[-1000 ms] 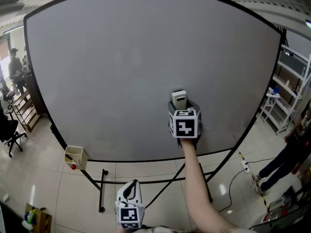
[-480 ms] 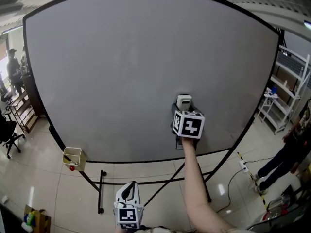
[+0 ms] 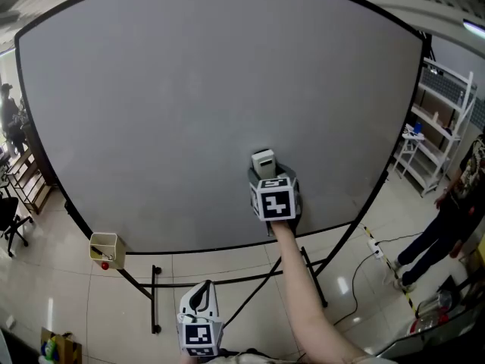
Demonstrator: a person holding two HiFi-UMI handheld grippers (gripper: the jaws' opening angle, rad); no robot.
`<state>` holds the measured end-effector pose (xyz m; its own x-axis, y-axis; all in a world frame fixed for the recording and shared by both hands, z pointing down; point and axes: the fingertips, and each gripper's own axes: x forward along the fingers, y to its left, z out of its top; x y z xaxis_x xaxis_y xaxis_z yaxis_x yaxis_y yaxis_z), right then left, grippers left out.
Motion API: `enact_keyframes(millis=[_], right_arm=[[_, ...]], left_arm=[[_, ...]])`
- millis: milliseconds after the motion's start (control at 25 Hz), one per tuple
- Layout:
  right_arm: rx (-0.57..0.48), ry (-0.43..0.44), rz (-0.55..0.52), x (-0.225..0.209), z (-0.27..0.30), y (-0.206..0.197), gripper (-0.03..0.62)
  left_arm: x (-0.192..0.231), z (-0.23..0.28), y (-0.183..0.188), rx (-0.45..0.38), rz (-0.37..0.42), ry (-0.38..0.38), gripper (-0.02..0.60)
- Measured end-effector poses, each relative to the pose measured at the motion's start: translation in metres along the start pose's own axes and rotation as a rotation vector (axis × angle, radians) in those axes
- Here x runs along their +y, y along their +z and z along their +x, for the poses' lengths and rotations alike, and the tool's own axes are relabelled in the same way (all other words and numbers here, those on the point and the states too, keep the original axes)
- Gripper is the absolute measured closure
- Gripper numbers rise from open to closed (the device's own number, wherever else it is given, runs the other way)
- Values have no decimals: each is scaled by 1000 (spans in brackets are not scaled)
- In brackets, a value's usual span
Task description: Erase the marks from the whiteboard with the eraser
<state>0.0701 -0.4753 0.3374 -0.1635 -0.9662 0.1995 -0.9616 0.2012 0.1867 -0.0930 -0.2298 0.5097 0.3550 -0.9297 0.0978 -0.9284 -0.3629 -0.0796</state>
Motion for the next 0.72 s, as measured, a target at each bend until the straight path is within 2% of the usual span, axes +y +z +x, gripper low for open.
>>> enact_keyframes(millis=[160, 280, 400, 480, 640, 720], right_arm=[[21, -17, 152, -55, 2, -30, 322], [19, -53, 269, -86, -3, -48, 321], [-7, -30, 362, -74, 0, -52, 326], [-20, -2, 323, -37, 4, -42, 326], [-18, -1, 52, 56, 12, -22, 324], [-3, 27, -49, 82, 16, -22, 324]], left_arm=[[8, -6, -2, 3, 4, 21, 578], [23, -14, -3, 6, -15, 66, 578], [40, -21, -12, 30, -25, 116, 578], [47, -22, -16, 40, -30, 134, 578], [46, -18, -11, 27, -30, 133, 578], [42, -14, -7, 18, -22, 120, 578]])
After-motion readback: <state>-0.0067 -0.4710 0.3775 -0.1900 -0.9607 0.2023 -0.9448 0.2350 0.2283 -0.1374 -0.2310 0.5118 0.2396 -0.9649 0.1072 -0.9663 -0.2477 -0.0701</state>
